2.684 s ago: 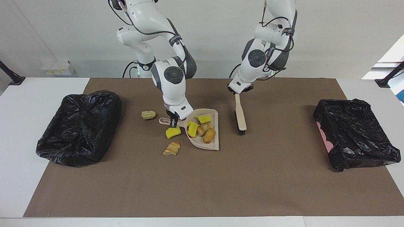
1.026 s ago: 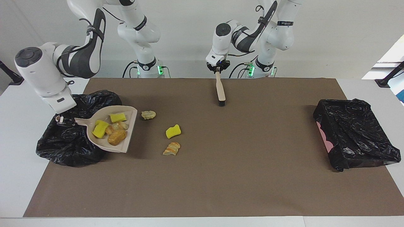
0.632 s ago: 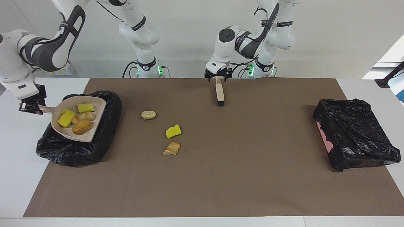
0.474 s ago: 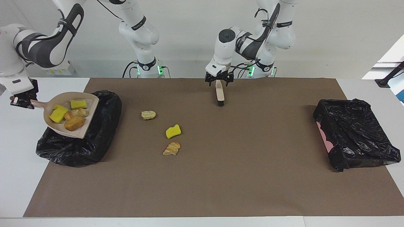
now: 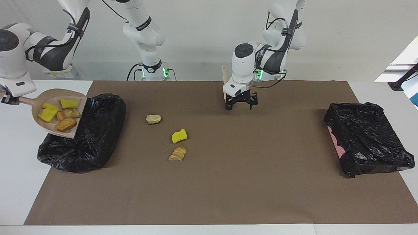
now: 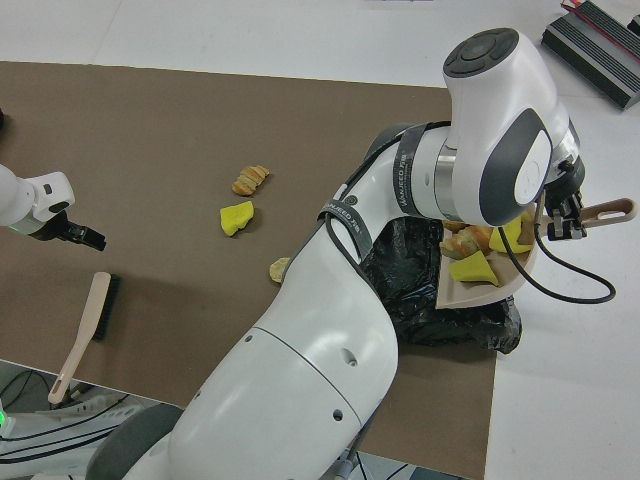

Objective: Sweep and dump trash in bin

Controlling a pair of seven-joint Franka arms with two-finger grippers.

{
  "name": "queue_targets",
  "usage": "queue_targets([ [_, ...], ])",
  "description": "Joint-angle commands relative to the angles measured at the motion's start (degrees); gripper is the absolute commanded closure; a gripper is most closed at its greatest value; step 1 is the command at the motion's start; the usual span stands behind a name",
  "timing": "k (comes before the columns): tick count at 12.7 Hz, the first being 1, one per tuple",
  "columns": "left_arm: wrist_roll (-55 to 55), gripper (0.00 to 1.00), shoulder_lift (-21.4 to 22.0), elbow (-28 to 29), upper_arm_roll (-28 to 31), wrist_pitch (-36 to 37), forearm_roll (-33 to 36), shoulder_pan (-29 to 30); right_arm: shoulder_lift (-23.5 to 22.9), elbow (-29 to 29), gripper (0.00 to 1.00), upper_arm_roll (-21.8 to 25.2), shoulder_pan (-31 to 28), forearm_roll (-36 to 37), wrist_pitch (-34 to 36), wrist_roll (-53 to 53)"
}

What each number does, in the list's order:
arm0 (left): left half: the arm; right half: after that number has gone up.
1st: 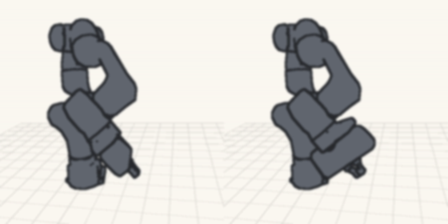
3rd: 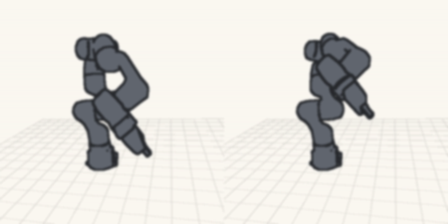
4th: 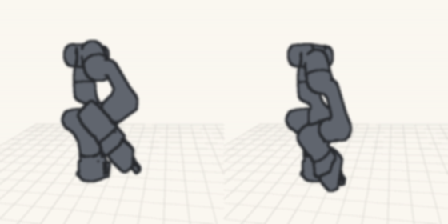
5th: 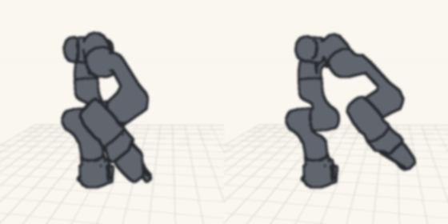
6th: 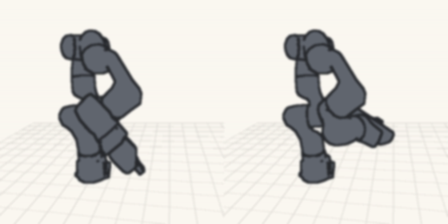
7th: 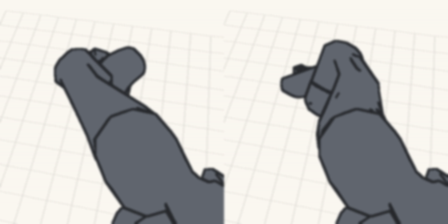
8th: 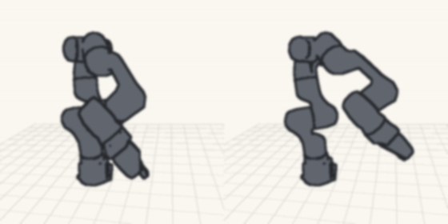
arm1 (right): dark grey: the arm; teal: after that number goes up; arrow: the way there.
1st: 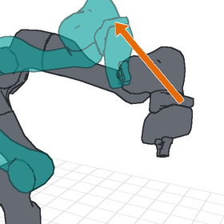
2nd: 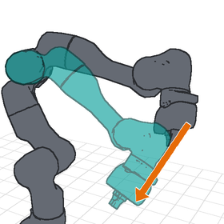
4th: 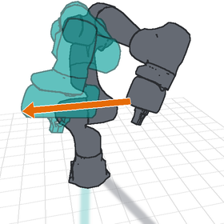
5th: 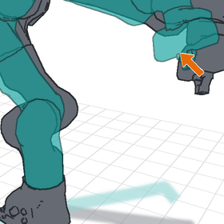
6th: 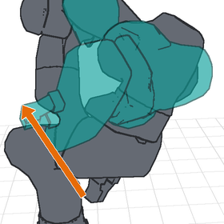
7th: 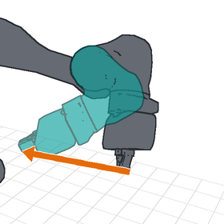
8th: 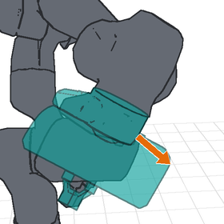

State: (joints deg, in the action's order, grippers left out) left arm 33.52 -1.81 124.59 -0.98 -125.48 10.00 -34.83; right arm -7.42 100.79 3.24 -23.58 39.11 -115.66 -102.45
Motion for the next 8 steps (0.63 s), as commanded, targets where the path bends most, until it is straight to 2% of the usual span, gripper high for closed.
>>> queue_targets([
  [1, -1.4, 0.0, -1.7, -1.5, -0.6, -3.7, 2.6, 5.4, 4.9, 6.7, 1.0, -0.8, 1.8, 7.2, -1.8, 6.3],
  [4, -8.7, 0.0, -0.8, -4.1, -0.7, -4.3, 2.6, 12.7, 5.8, 7.0, 1.0, -0.8, 2.8, 13.5, 0.3, 7.9],
  [8, -19.5, 0.0, 2.1, -10.5, -0.5, 0.0, 1.9, 20.2, 7.2, 6.9, 1.0, -0.9, 4.6, 20.3, 2.2, 8.0],
])
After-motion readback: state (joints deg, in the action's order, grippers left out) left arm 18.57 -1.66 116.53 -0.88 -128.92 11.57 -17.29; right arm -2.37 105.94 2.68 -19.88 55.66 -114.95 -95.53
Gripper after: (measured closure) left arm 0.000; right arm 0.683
